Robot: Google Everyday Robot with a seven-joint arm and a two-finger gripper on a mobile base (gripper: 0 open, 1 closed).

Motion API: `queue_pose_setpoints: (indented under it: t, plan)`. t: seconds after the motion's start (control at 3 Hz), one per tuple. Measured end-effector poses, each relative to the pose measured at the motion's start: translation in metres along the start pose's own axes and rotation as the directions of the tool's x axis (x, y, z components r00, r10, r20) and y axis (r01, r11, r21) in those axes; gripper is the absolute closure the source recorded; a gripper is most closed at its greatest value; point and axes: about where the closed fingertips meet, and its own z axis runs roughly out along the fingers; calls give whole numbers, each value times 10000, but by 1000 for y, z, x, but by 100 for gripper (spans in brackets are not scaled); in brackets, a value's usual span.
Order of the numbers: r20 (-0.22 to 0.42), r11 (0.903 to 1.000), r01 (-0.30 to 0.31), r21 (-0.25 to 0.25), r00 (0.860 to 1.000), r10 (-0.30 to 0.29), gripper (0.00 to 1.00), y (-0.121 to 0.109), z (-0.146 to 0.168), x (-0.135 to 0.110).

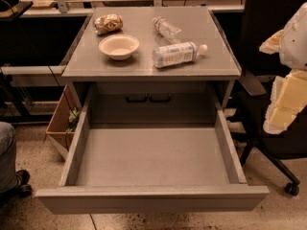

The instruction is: Place blue plastic bottle into top drawer

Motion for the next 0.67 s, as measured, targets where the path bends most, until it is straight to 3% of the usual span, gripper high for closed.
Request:
queue_pose_setpoints:
  t: [0.33, 0.67]
  plan:
    - [0, 10000, 0, 1, 10000, 0, 0, 0, 0, 0]
    - [127, 9994, 125, 322, 9998, -129, 0, -30, 23, -6]
